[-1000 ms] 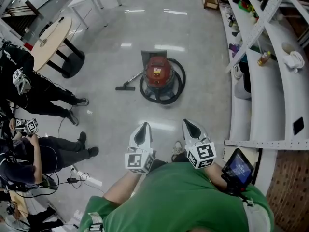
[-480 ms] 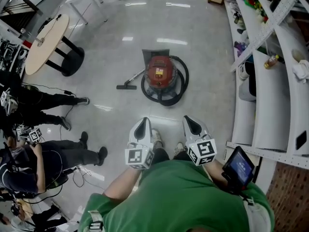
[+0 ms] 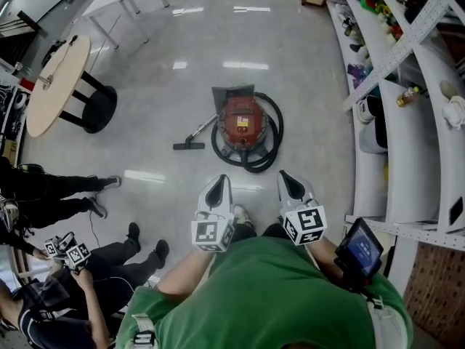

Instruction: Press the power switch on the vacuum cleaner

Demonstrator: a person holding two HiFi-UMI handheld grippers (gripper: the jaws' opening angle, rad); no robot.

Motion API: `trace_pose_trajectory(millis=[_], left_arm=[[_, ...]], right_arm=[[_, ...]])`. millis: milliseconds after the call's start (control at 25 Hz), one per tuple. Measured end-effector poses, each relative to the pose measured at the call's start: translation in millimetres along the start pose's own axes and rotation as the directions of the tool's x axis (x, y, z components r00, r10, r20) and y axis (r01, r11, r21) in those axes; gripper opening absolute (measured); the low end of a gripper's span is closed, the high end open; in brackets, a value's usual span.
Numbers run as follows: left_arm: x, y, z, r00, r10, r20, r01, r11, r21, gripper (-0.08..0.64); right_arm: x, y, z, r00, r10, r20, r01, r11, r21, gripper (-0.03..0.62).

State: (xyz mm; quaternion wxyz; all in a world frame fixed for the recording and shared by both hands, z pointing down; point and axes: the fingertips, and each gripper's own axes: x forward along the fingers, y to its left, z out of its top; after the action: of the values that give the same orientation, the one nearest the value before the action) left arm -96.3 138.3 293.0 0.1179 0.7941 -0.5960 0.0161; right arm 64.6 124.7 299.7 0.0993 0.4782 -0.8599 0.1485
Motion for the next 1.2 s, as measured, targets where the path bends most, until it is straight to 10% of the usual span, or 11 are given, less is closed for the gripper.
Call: trace_pose_trajectory(millis=[1200], left_arm=[[157, 112, -14, 0.993, 0.042, -0.109, -0.041, 0.999, 0.008, 0.006]], right_arm=[[201, -57, 11, 0.995, 0.009, -0.101, -0.013, 0.999, -0.031, 0.003]])
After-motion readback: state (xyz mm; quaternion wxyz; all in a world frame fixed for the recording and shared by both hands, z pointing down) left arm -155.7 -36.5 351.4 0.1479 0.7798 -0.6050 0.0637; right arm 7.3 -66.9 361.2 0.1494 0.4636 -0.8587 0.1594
